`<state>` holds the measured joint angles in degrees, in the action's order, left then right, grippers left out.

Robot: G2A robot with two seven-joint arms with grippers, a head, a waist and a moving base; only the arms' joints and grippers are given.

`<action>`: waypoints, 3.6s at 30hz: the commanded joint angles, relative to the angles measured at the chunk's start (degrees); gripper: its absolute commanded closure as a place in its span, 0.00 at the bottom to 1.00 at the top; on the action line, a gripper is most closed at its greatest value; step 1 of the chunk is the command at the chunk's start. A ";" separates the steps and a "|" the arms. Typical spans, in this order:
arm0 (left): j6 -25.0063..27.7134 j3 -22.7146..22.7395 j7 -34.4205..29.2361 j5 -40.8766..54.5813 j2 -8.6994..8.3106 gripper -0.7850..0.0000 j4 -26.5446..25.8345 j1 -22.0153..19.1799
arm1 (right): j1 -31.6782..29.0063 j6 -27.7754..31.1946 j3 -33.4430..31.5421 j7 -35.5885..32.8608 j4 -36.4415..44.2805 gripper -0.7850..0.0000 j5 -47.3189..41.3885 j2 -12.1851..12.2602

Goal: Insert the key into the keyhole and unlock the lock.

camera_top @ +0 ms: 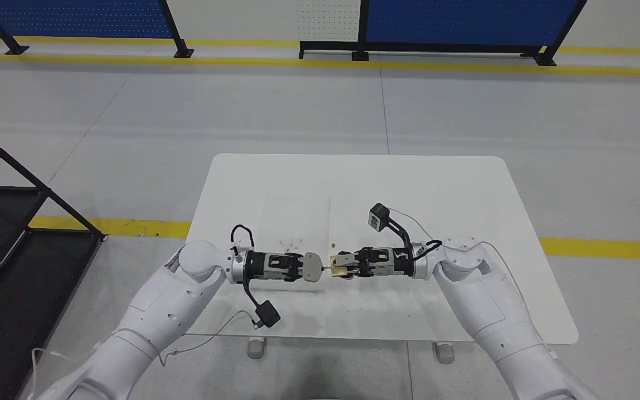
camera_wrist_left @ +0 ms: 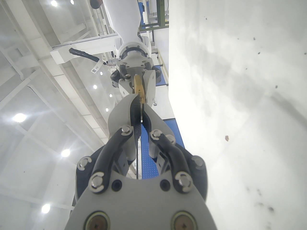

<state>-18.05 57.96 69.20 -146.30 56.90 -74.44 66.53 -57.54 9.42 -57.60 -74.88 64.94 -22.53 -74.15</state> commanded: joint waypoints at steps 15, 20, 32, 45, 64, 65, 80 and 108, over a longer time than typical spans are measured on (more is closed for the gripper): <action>-1.20 -2.40 -1.26 0.31 0.75 1.00 1.82 -1.62 | 0.00 0.00 0.00 0.00 0.00 1.00 0.00 0.00; -1.70 -2.67 -1.72 0.64 0.87 1.00 1.96 -1.82 | 0.00 0.00 0.00 0.00 0.00 1.00 0.00 0.00; -2.12 -3.00 -2.39 0.81 0.96 1.00 1.99 -1.89 | 0.00 0.00 0.00 0.00 0.00 1.00 0.00 0.00; -1.03 -0.05 -1.12 2.15 -0.08 0.00 0.36 -0.57 | 0.00 0.00 0.00 0.00 0.00 1.00 0.00 0.00; 48.79 2.34 -2.62 18.81 -1.53 0.00 0.53 -1.50 | 0.00 0.00 0.00 0.00 0.00 1.00 0.00 0.00; 48.79 2.34 -2.62 18.81 -1.53 0.00 0.53 -1.50 | 0.00 0.00 0.00 0.00 0.00 1.00 0.00 0.00; 63.63 3.48 -11.15 32.63 -1.13 0.00 3.68 -3.21 | 0.00 0.00 0.00 0.00 0.00 1.00 0.00 0.00; 76.05 -13.78 -42.29 89.08 -4.02 0.00 9.23 -8.02 | 0.00 0.00 0.00 0.00 0.00 1.00 0.00 0.00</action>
<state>58.00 44.17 26.93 -57.23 52.88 -65.21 58.51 -57.54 9.42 -57.60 -74.88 64.94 -22.53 -74.15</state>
